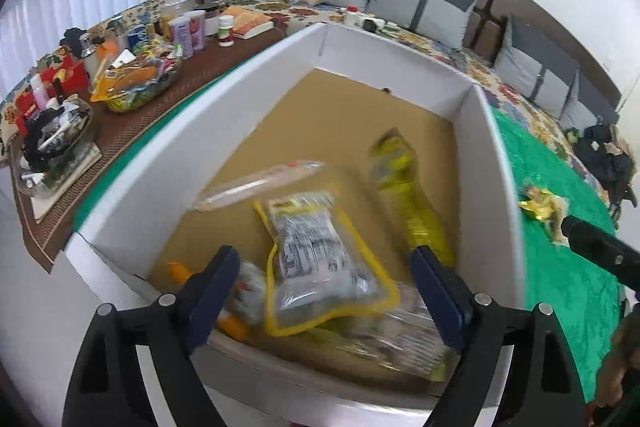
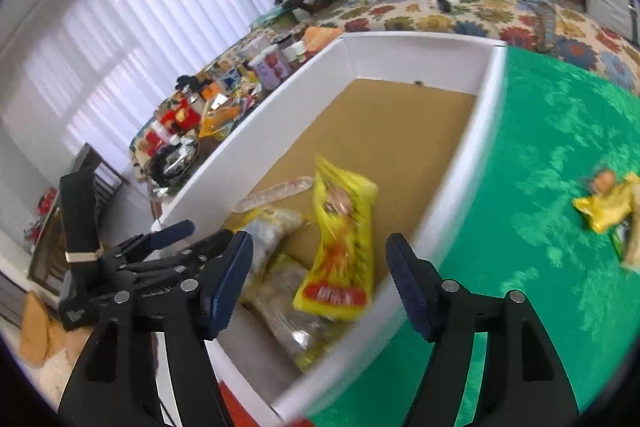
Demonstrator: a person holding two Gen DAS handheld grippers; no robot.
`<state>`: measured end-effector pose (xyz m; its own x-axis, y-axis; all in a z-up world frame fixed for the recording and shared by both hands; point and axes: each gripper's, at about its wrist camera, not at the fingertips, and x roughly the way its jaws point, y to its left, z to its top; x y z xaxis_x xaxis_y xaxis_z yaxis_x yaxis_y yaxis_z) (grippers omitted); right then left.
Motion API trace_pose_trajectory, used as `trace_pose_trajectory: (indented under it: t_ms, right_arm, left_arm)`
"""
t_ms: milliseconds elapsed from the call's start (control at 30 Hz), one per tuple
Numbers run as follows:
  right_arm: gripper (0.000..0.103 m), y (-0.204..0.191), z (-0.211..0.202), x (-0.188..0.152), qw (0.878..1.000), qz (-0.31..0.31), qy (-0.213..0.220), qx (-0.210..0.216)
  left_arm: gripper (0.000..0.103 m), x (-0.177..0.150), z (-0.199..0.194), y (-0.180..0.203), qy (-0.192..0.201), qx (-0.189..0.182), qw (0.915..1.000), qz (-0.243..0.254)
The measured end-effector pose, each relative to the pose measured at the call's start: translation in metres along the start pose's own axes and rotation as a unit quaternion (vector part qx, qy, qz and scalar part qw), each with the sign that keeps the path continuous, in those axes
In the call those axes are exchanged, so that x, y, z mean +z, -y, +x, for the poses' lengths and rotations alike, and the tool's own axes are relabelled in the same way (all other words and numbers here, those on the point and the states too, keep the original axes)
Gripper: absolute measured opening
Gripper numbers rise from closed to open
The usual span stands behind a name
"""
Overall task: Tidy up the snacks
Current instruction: 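Withdraw both tools from the box back to the bedspread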
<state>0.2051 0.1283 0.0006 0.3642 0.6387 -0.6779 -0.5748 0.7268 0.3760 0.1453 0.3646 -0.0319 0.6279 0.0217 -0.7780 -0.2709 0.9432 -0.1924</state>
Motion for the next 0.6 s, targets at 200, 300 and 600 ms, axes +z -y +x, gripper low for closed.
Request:
trace_pose_trajectory:
  t_ms: [200,300,600]
  right_arm:
    - [0.078,0.092,-0.050,-0.050,0.994,-0.008,0.036,-0.099]
    - [0.078,0.165,-0.069,-0.099,0.983,0.000,0.003,-0.182]
    - [0.078,0.308,-0.172,-0.200,0.941,0.094,0.031,-0.324]
  left_arm:
    - [0.090,-0.008,-0.027,0.082,0.023,-0.058,0.9970,0.045]
    - [0.098,-0.018,-0.032,0.145,0.029,-0.097,0.9906,0.091]
    - [0.102,-0.086,0.063,0.320,-0.077,-0.140,0.9697,0.185]
